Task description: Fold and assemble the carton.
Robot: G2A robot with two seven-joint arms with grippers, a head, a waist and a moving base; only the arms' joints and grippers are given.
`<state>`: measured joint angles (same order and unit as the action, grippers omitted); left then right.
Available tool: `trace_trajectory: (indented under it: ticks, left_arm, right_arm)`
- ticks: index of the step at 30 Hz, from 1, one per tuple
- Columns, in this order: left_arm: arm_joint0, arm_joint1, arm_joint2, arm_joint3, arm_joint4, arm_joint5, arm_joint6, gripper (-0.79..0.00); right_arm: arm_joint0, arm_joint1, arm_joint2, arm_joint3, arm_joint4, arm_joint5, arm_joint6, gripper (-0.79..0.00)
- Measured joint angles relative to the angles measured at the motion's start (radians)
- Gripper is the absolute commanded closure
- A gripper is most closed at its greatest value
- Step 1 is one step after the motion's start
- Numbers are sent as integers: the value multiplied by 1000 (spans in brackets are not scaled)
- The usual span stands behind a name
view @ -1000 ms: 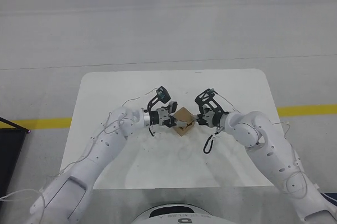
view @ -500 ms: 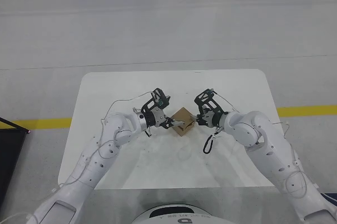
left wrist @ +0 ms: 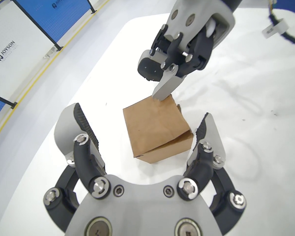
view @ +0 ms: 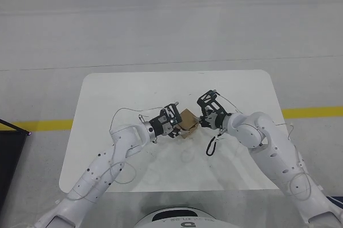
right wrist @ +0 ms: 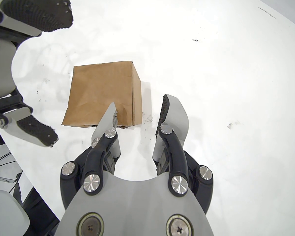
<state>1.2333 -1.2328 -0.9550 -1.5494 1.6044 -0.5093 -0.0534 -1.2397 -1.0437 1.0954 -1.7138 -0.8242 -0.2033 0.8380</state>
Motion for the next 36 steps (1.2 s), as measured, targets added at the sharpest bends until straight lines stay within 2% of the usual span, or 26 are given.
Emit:
trace_trajectory:
  ticks: [12, 18, 36]
  left_arm:
    - [-23, -11, 38, 28, 69, 76, -13, -770]
    - [-30, -14, 36, 41, 53, 84, -6, -782]
    - [2, -4, -25, 20, 68, 140, 23, -674]
  right_arm:
    - [-9, 1, 11, -5, 2, -13, -3, -379]
    - [-11, 1, 13, -6, 2, -17, 1, -385]
    - [-13, 0, 10, -12, -2, -24, 10, -388]
